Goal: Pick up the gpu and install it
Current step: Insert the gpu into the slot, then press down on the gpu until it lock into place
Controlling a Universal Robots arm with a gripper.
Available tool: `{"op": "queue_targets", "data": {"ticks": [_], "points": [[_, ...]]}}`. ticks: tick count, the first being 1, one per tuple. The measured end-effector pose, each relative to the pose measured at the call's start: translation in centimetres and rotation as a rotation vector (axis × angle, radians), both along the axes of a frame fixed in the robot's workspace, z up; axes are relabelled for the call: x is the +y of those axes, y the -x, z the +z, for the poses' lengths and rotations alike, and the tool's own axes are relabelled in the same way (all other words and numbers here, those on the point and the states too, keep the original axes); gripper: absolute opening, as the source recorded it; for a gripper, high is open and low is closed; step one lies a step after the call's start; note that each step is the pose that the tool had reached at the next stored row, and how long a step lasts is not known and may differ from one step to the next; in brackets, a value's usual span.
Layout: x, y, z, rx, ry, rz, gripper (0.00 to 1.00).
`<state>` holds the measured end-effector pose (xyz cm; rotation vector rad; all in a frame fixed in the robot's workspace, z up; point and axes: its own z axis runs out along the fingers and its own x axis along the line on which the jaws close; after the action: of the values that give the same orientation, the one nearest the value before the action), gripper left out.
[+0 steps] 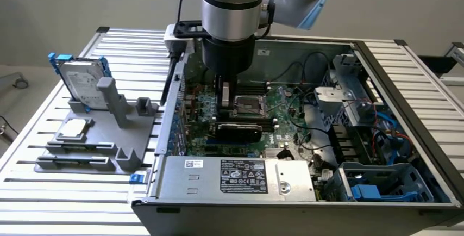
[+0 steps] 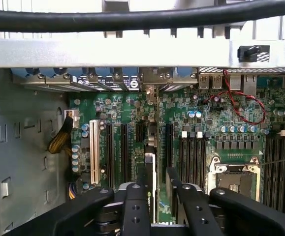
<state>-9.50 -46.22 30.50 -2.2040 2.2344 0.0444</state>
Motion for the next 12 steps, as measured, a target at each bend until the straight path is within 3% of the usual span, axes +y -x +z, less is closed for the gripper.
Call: {"op": "queue_targets", "data": {"ticks": [1, 2, 4, 12], "points": [[0.00, 0.00, 0.00, 0.0000, 0.0001, 0.000, 0.20], [0.00, 0.00, 0.00, 0.0000, 0.0000, 0.000, 0.20], [0.00, 0.00, 0.00, 0.0001, 0.0001, 0.000, 0.11], [0.00, 0.00, 0.00, 0.0000, 0.0001, 0.000, 0.11]]}}
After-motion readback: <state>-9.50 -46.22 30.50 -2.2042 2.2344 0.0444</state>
